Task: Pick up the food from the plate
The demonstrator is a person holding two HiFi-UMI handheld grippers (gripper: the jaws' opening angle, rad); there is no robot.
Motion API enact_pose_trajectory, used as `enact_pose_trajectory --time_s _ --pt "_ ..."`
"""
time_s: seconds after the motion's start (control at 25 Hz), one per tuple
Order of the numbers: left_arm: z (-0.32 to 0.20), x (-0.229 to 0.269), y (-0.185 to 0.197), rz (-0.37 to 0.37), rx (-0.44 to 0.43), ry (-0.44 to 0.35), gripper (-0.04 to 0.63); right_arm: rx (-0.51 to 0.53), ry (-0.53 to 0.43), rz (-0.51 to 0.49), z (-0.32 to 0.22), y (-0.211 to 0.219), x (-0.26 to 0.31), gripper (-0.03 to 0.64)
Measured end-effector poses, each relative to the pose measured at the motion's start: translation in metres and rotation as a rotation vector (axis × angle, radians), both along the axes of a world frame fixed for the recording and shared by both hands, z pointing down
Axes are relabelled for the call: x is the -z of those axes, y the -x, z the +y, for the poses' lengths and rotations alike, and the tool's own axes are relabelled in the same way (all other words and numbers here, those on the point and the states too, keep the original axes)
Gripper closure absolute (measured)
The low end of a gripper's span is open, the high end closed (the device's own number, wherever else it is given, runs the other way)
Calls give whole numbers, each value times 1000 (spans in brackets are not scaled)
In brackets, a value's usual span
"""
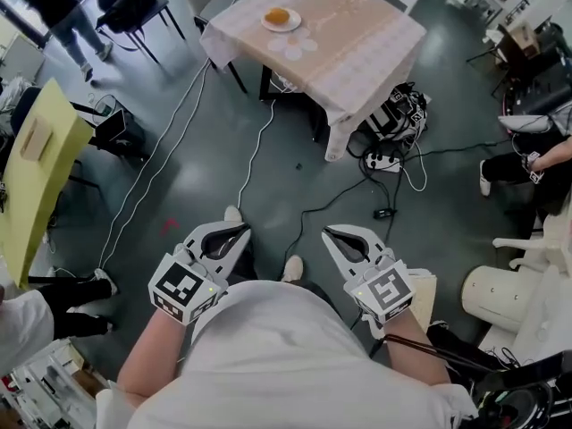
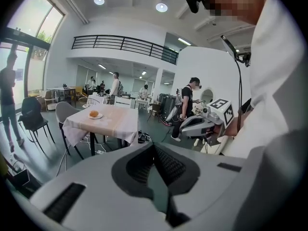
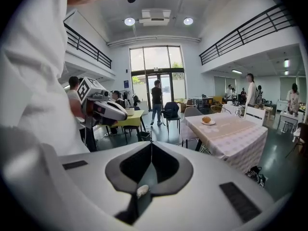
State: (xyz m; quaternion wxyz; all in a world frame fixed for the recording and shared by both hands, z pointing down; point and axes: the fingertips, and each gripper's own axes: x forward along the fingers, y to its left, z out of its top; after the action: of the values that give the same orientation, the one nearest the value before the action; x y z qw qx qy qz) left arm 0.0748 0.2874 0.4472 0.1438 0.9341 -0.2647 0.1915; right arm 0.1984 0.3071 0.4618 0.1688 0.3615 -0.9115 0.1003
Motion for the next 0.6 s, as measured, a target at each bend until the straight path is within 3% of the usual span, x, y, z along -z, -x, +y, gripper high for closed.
enact_pose_trajectory --time_s 0.36,0.44,0.52,0.6 --pt "-128 7 40 104 -60 1 587 -112 -53 -27 -114 42 24 598" --pt "-161 16 52 125 -86 -19 586 -135 -64 -2 -148 59 29 568" --pt "-185 22 69 140 -127 -20 574 -152 -58 26 -180 79 30 494" --pt "-206 25 89 143 -172 -19 563 -169 -57 46 -208 102 32 477"
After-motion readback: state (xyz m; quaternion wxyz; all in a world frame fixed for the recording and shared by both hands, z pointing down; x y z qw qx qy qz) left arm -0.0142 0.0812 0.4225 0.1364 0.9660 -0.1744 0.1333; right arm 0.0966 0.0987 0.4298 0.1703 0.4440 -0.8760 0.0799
